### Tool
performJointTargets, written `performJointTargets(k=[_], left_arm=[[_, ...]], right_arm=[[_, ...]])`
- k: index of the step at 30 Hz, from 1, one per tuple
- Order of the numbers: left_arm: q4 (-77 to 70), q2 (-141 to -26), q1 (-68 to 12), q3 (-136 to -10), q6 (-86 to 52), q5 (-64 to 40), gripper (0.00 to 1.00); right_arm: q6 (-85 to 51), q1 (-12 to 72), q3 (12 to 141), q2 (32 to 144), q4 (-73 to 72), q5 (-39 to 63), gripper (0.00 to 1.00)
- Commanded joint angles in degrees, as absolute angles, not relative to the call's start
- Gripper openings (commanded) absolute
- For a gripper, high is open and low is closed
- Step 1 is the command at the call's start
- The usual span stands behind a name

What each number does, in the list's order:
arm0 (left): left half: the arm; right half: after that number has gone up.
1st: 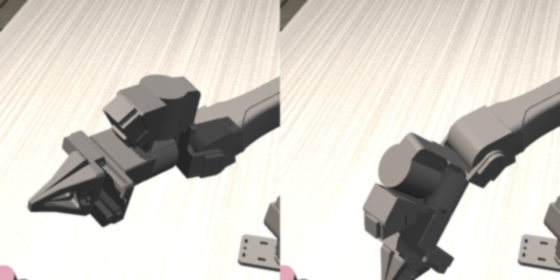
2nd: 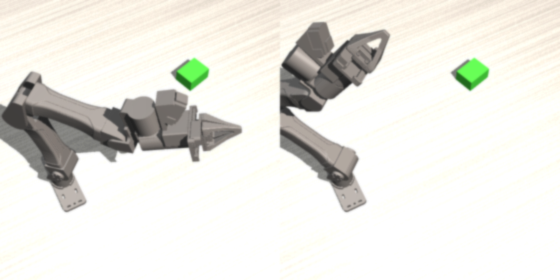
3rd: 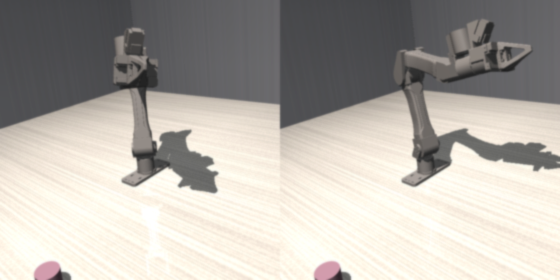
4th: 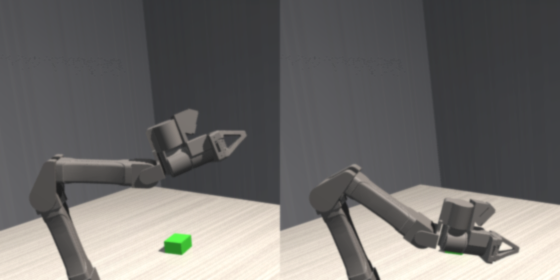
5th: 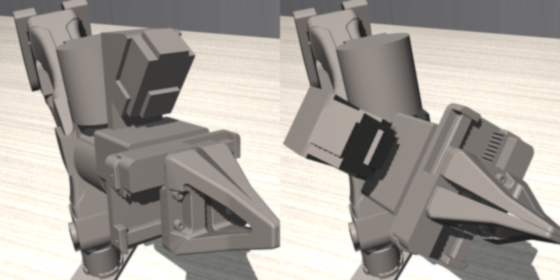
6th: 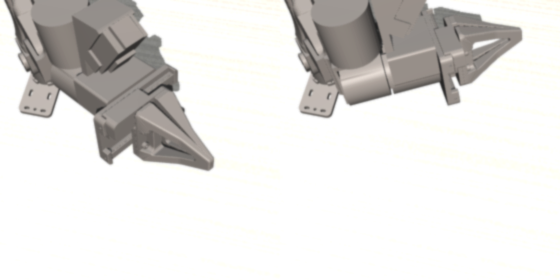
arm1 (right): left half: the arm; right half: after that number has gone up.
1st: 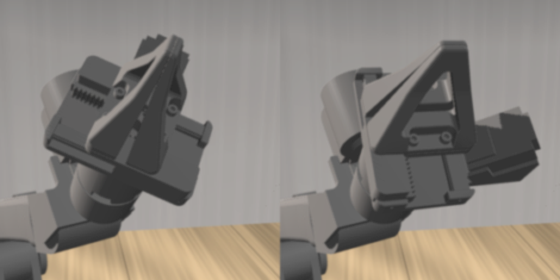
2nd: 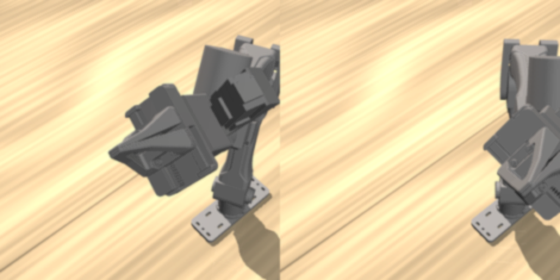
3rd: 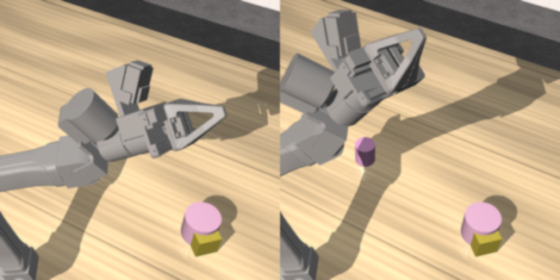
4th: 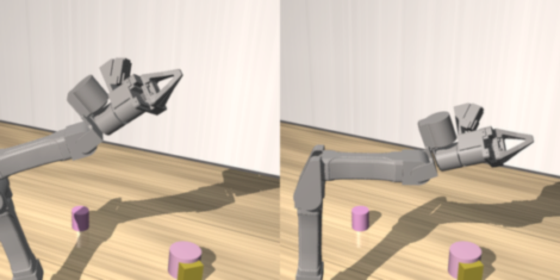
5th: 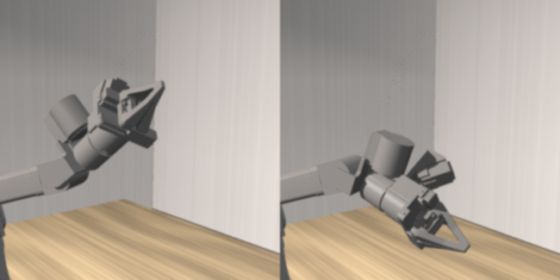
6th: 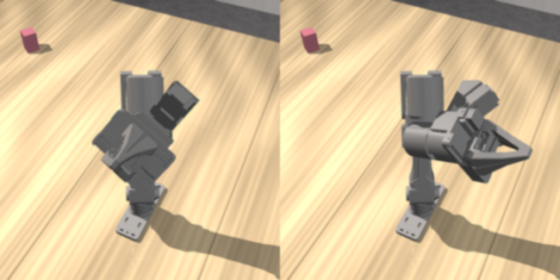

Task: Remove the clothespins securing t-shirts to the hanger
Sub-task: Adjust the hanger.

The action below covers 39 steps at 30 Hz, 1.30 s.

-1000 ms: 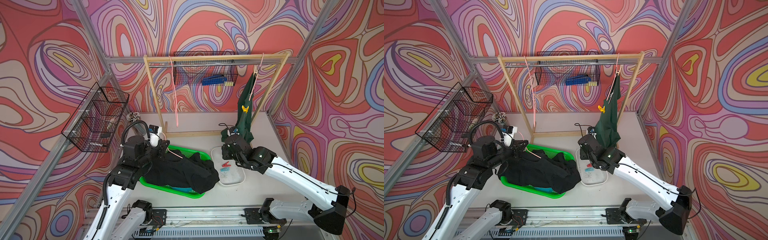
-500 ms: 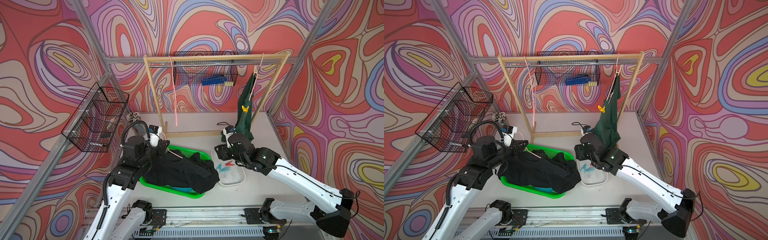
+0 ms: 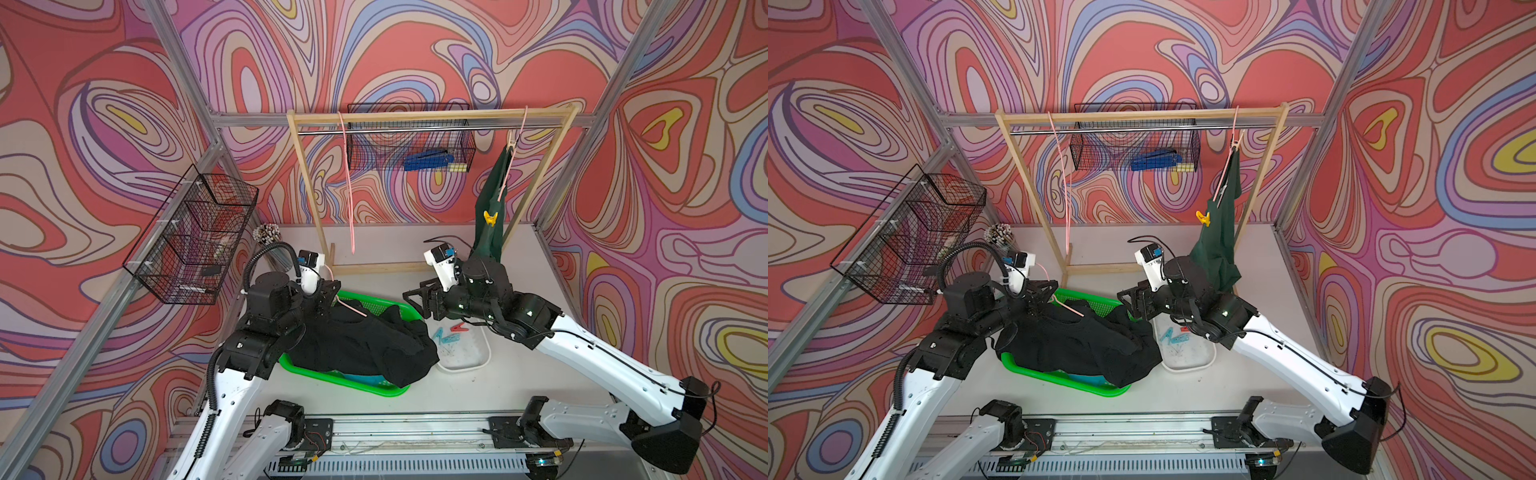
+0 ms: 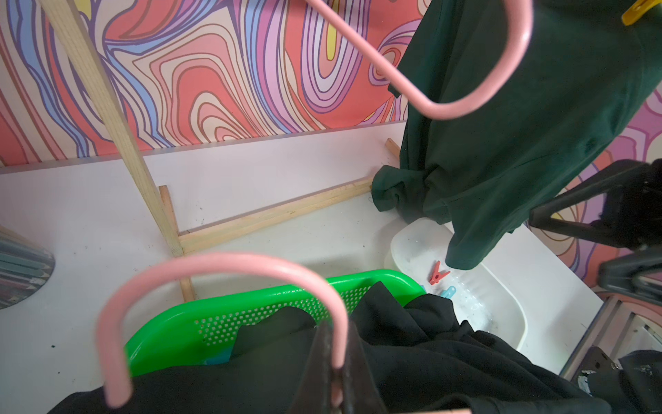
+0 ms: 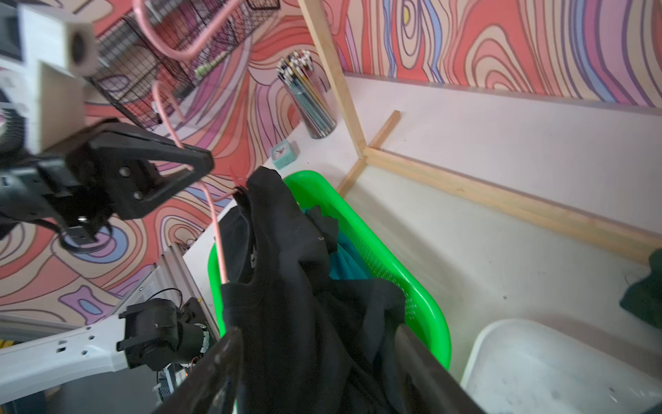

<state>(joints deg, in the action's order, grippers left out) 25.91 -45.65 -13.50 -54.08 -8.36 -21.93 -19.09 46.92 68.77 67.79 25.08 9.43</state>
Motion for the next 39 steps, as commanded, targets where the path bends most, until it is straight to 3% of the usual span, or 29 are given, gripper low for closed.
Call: performJointTargets(k=[1,22,39], left_arm=[[23.4,-47.1,-13.5,-55.5,-10.0,-24.6,0.0],[26.1,-50.1,-14.1,-62.9,-19.9,-30.3,0.0],[26.6,-53.4,-20.4,-64.3,-20.1,-25.9,0.0]], right_arm=[[-17.1,46.8,71.7,68.8,21.7,14.0,0.68],[-11.6,49.4,77.6,79.3,21.1,22.0,0.64],[-10.7,49.5,78.8,84.3,19.0,26.2,0.63]])
